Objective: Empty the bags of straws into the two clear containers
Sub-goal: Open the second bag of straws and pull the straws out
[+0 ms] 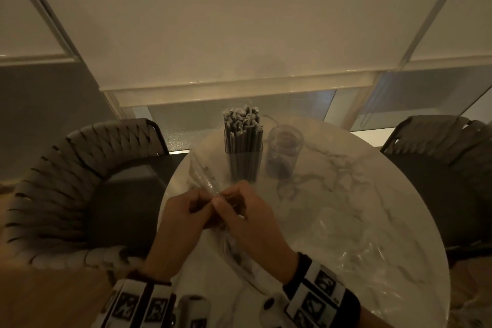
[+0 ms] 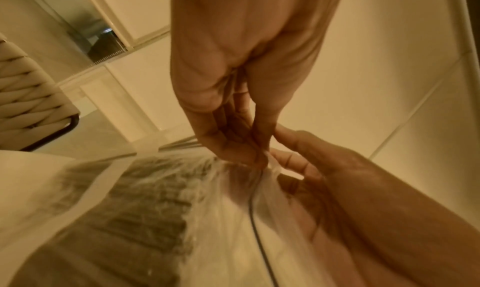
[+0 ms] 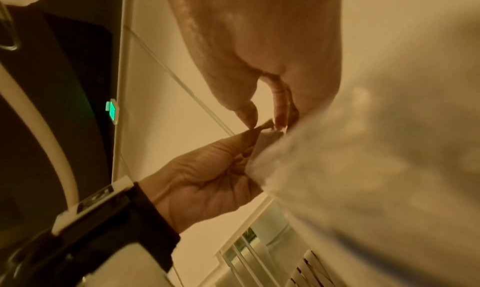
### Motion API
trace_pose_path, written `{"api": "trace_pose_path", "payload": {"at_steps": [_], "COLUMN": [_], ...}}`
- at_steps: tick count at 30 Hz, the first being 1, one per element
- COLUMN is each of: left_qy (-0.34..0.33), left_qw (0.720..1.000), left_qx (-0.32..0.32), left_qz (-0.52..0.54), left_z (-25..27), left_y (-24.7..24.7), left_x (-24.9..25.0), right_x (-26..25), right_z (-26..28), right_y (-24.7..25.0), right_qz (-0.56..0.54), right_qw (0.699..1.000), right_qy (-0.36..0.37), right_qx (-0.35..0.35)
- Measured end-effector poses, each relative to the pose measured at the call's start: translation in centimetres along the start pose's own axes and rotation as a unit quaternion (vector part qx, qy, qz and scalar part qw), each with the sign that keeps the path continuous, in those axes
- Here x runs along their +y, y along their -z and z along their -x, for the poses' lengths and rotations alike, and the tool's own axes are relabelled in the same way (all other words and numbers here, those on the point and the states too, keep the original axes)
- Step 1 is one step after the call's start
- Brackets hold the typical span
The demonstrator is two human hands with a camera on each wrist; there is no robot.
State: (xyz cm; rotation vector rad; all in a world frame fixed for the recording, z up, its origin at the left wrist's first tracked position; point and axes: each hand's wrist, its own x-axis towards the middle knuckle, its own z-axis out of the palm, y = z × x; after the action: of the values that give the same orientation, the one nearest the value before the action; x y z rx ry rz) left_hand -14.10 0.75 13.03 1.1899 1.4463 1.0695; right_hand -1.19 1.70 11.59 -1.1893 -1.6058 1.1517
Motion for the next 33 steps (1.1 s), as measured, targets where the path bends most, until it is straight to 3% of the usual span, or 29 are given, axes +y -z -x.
{"api": "trace_pose_path", "payload": {"at_steps": [6,10,14,16,20,23,27,29,33], "left_qy": [-0.002,-0.027,-0.007,0.007,0.032,-0.057,-0.174,-0.17,-0.14], "left_qw": [1.0,0.998,0.996,0.998,0.992,0.986,0.939,0.934,0.95], "left_qx": [-0.016,-0.054,-0.085,-0.055,0.09,0.116,0.072,0.069,0.063], "left_qz": [-0.018,-0.029,-0.003,0.017,0.087,-0.107,-0.287,-0.307,-0.273], "left_z": [-2.1,-2.2,-1.8,-1.8,-2.2,-2.3,-2.7,-2.9,-2.9], "left_y": [-0.6,0.0,0.1,-0.2,0.0,-0.2,-1.3,-1.8,-2.7], "left_x": [0.8,1.3,1.7,1.4,0.3,-0.2,-0.1,-0.3,-0.9], "right_x": [-0.1,-0.7,-0.4,-0.2,0.3,0.1,0.0,0.2,0.7], "right_z": [-2.0,-3.1,-3.4,-3.4,-3.4,-3.2,-3.2,-3.4,-4.3], "right_y": [1.4,2.9,2.9,2.6,3.1,3.0,2.2,2.2,2.4], "right_qz": [-0.063,-0.221,-0.267,-0.262,-0.314,-0.214,-0.089,-0.031,-0.01], "right_qw": [0.996,0.963,0.948,0.951,0.931,0.963,0.988,0.992,0.985], "right_qy": [-0.065,-0.134,-0.146,-0.147,-0.181,-0.161,-0.118,-0.116,-0.174], "right_qx": [-0.001,-0.079,-0.093,-0.066,0.031,0.042,0.044,0.037,-0.014]}}
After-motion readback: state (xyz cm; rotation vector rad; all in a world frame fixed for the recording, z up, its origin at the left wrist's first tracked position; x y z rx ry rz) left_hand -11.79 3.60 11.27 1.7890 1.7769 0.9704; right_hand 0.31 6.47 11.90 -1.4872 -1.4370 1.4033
